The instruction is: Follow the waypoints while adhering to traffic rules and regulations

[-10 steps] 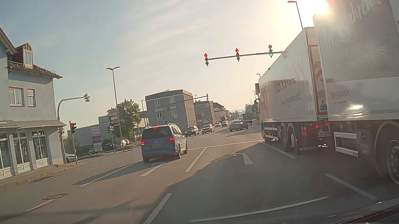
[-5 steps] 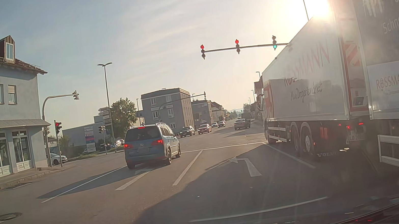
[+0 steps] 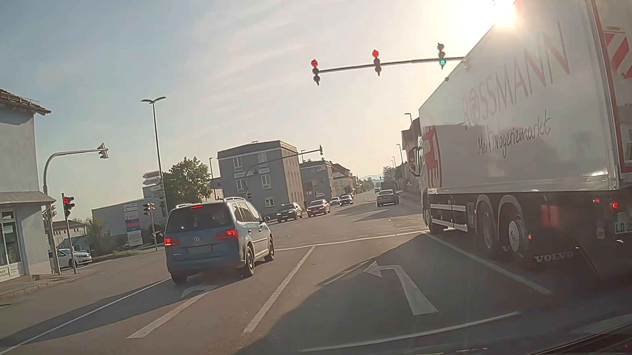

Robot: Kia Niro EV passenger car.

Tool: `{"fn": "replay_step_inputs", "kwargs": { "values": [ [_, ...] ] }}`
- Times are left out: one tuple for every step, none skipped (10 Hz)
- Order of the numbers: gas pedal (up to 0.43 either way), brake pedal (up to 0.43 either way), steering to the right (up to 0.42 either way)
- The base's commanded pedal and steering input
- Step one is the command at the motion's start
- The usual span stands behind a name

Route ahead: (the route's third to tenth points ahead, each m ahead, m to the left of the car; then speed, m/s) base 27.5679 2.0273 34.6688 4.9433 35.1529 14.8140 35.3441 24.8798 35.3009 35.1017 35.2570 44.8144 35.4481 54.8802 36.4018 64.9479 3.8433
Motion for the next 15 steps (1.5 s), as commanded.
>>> {"fn": "replay_step_inputs", "kwargs": {
  "values": [
    [0.000, 0.177, 0.005],
    [0.000, 0.171, 0.004],
    [0.000, 0.171, 0.004],
    [0.000, 0.171, 0.004],
    [0.000, 0.171, 0.004],
    [0.000, 0.171, 0.004],
    [0.000, 0.171, 0.004],
    [0.000, 0.171, 0.003],
    [0.000, 0.165, 0.003],
    [0.000, 0.165, 0.004],
    [0.000, 0.159, 0.003],
    [0.000, 0.146, 0.003],
    [0.000, 0.140, 0.003],
    [0.000, 0.140, 0.003],
    [0.000, 0.140, 0.003]
  ]
}}
